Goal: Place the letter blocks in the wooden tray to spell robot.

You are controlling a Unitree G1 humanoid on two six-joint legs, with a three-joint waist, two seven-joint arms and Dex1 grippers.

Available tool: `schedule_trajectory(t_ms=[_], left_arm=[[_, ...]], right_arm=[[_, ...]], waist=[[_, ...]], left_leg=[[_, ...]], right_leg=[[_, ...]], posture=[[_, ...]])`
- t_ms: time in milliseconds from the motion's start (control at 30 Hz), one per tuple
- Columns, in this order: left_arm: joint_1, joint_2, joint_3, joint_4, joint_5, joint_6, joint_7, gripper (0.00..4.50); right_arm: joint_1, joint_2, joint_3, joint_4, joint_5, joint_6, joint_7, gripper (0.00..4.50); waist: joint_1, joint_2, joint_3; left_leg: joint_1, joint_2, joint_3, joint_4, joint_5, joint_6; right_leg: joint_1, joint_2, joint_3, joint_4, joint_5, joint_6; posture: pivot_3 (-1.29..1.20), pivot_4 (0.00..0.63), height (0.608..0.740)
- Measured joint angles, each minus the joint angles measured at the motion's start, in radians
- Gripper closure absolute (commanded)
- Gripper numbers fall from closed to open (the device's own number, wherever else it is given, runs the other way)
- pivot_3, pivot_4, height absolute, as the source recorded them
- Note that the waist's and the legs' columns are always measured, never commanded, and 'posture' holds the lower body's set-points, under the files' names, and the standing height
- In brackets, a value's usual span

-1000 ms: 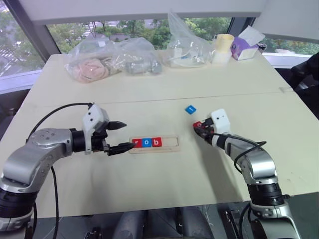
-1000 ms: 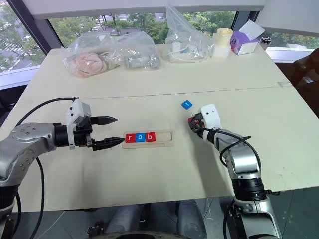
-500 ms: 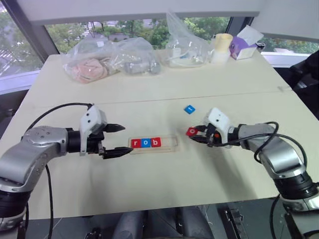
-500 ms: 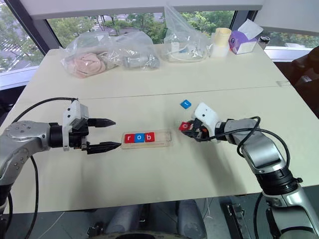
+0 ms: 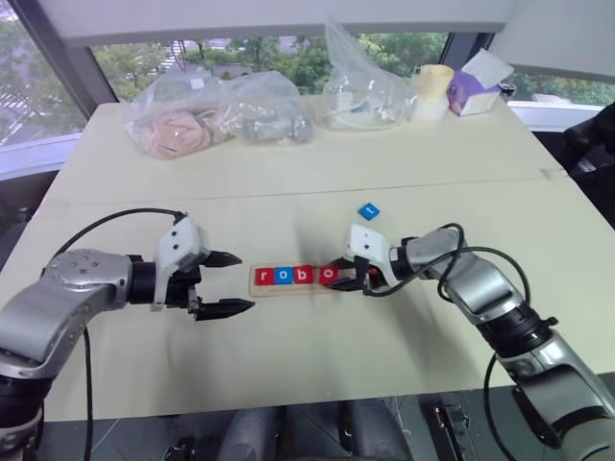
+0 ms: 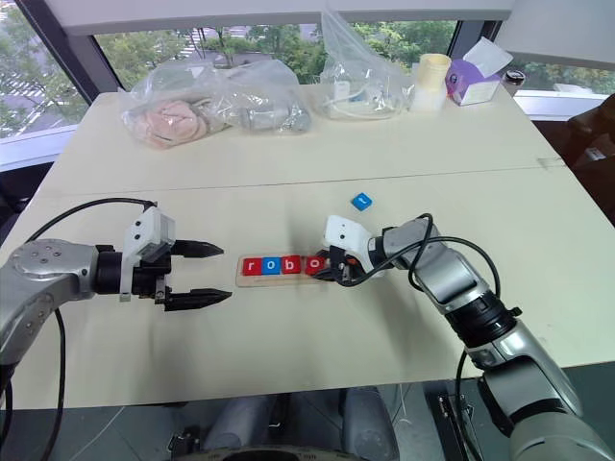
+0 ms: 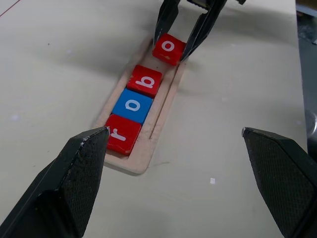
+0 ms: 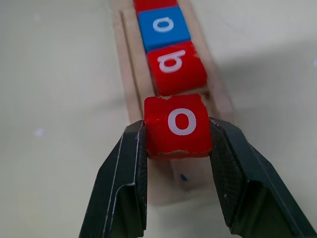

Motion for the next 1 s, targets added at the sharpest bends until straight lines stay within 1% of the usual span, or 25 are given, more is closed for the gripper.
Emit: schedule_trajectory(t_ms=[200, 267, 300, 333, 400, 433, 567, 700, 833, 1000], left_arm=[[0.011, -0.004, 0.002, -0.015, -0.013, 0.004, 0.032, 0.0], [0.011, -0.004, 0.002, -0.015, -0.013, 0.004, 0.036, 0.0], [0.012, -0.005, 0.002, -0.016, -0.014, 0.004, 0.038, 0.0], [0.012, -0.005, 0.002, -0.016, -0.014, 0.004, 0.04, 0.0], [0.012, -0.007, 0.002, -0.017, -0.014, 0.004, 0.045, 0.0], [0.012, -0.009, 0.002, -0.017, -0.014, 0.004, 0.047, 0.0], [0.012, -0.012, 0.002, -0.018, -0.014, 0.004, 0.055, 0.0], [0.012, -0.013, 0.002, -0.018, -0.014, 0.004, 0.058, 0.0], [0.005, -0.027, -0.002, -0.009, -0.012, 0.002, 0.061, 0.0], [-0.007, -0.038, -0.006, 0.014, -0.006, -0.007, 0.057, 0.0]], right_arm=[[-0.011, 0.034, 0.002, 0.046, -0.024, -0.022, 0.004, 3.34], [-0.012, 0.039, 0.002, 0.049, -0.027, -0.024, 0.005, 2.32], [-0.014, 0.042, 0.002, 0.052, -0.029, -0.025, 0.005, 1.94], [-0.015, 0.044, 0.002, 0.057, -0.034, -0.029, 0.005, 1.47], [-0.015, 0.045, 0.002, 0.062, -0.042, -0.043, 0.001, 0.41], [-0.016, 0.049, 0.001, 0.066, -0.05, -0.05, -0.005, 0.05], [-0.022, 0.054, -0.008, 0.088, -0.078, -0.086, -0.039, 0.05], [-0.025, 0.038, -0.055, 0.062, -0.078, -0.091, -0.063, 0.05], [-0.002, 0.031, -0.056, 0.017, -0.097, -0.095, -0.073, 0.05], [0.019, 0.038, -0.046, 0.016, -0.116, -0.103, -0.086, 0.05]], waist=[[0.002, 0.0, 0.0], [0.002, 0.0, 0.0], [0.002, 0.0, 0.0], [0.002, 0.0, 0.0], [0.002, 0.0, 0.0], [0.002, 0.0, 0.0], [0.002, 0.0, 0.0], [0.002, 0.0, 0.0], [0.002, 0.0, 0.0], [0.001, 0.0, 0.0]], left_leg=[[0.0, 0.0, 0.0, 0.0, 0.0, 0.0], [0.0, 0.0, 0.0, 0.0, 0.0, 0.0], [0.0, 0.0, 0.0, 0.0, 0.0, 0.0], [0.0, 0.0, 0.0, 0.0, 0.0, 0.0], [0.0, 0.0, 0.0, 0.0, 0.0, 0.0], [0.0, 0.0, 0.0, 0.0, 0.0, 0.0], [0.0, 0.0, 0.0, 0.0, 0.0, 0.0], [0.0, 0.0, 0.0, 0.0, 0.0, 0.0], [0.0, 0.0, 0.0, 0.0, 0.0, 0.0], [0.0, 0.0, 0.0, 0.0, 0.0, 0.0]], right_leg=[[0.0, 0.001, 0.0, 0.0, 0.0, 0.0], [0.0, 0.001, 0.0, 0.0, 0.0, 0.0], [0.0, 0.001, 0.0, 0.0, 0.0, 0.0], [0.0, 0.001, 0.0, 0.0, 0.0, 0.0], [0.0, 0.001, 0.0, 0.0, 0.0, 0.0], [0.0, 0.001, 0.0, 0.0, 0.0, 0.0], [0.0, 0.001, 0.0, 0.0, 0.0, 0.001], [0.0, 0.001, 0.0, 0.0, 0.001, 0.001], [0.0, 0.001, 0.0, 0.0, 0.0, 0.001], [0.0, 0.002, 0.0, 0.0, 0.0, 0.001]], posture=[[0.0, 0.15, 0.74], [0.0, 0.15, 0.74], [0.0, 0.15, 0.74], [0.0, 0.15, 0.74], [0.0, 0.15, 0.74], [0.0, 0.15, 0.74], [0.0, 0.15, 0.74], [0.0, 0.15, 0.74], [0.0, 0.15, 0.74], [0.0, 0.15, 0.74]])
